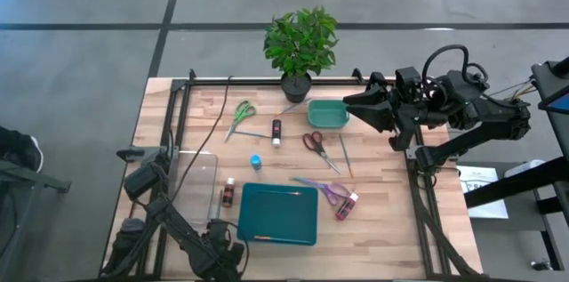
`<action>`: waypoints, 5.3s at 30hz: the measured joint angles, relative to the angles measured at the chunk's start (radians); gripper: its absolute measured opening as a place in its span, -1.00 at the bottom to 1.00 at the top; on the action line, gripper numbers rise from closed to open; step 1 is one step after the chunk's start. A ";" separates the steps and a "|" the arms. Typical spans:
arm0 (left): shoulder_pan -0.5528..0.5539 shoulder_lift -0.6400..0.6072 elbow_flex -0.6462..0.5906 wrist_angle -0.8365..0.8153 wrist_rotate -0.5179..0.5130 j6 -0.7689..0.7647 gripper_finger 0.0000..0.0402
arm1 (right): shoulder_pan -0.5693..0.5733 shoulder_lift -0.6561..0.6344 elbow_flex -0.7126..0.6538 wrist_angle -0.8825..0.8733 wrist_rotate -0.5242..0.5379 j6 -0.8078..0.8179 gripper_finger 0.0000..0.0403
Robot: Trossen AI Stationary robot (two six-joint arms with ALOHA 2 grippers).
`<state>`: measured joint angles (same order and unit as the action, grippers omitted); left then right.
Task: Pick & Place Paint Supplies
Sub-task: Put the blue paint brush into the blue bin, then adjust the transparent bin
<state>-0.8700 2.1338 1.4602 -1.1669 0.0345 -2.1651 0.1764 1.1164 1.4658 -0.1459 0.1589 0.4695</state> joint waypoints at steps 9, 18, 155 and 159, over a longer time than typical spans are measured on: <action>-0.001 0.002 -0.004 0.011 -0.034 -0.004 -0.51 | 0.000 0.000 0.000 0.000 0.000 0.002 -0.36; -0.002 0.003 -0.005 0.016 -0.040 -0.005 -0.55 | 0.000 0.000 0.000 0.001 0.000 0.002 -0.36; 0.220 -0.116 0.345 -0.223 -0.305 1.163 -0.48 | 0.002 -0.134 -0.014 -0.037 -0.136 -0.268 -0.36; 0.224 -0.175 0.346 -0.330 -0.326 1.022 -0.46 | 0.002 -0.134 -0.014 -0.037 -0.136 -0.273 -0.36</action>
<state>-0.6456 1.9585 1.8061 -1.4965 -0.2916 -1.1431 0.1787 0.9829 1.4513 -0.1833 0.0227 0.1963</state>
